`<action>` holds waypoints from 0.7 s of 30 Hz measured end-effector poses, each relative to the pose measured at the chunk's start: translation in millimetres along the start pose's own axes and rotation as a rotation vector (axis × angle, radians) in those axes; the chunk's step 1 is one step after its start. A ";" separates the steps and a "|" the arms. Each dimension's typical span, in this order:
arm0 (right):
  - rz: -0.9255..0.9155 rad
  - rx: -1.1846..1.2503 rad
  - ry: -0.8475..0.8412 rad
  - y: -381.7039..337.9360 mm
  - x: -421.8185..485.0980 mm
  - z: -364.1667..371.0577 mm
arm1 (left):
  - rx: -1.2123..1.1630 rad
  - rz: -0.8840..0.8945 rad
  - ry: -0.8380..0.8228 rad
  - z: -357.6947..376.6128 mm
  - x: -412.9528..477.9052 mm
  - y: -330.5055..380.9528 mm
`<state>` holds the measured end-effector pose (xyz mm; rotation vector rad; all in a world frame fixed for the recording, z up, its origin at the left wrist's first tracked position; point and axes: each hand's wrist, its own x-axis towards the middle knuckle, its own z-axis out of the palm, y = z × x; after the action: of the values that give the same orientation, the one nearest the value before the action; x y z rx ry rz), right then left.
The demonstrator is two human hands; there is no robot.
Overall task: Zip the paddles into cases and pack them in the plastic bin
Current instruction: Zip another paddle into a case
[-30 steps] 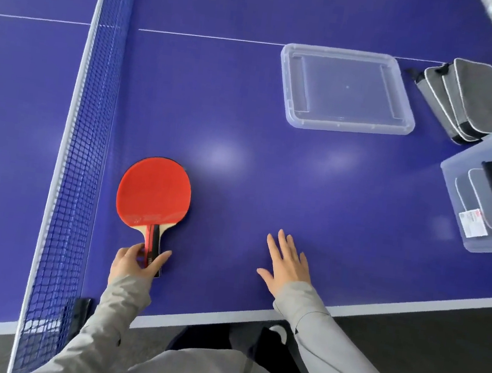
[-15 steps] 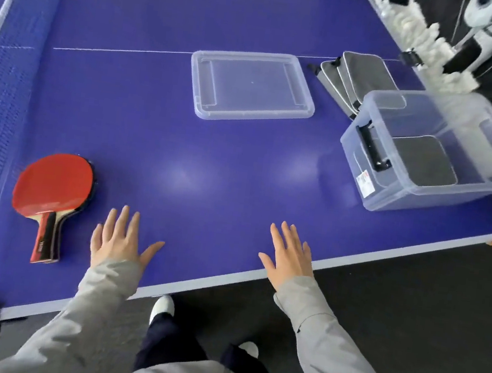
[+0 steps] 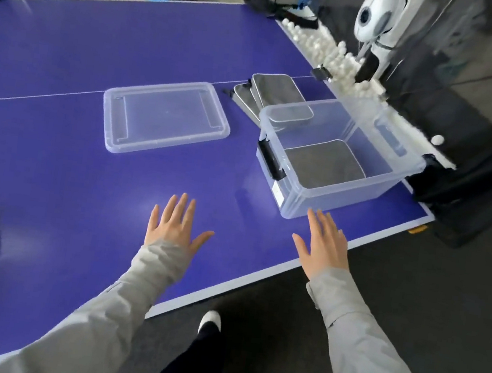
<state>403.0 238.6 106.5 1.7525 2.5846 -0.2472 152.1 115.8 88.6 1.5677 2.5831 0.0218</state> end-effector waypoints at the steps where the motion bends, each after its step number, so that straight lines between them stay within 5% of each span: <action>1: 0.008 0.003 0.017 8.6 12.0 -6.5 | 0.000 0.000 0.006 -2.1 12.5 6.5; 21: -0.180 -0.114 0.020 84.5 288.6 -72.3 | -0.152 -0.091 0.075 -40.8 259.3 152.7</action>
<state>378.9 545.1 139.7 1.4968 2.7125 -0.0814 164.0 418.0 115.9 1.4216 2.6360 0.2661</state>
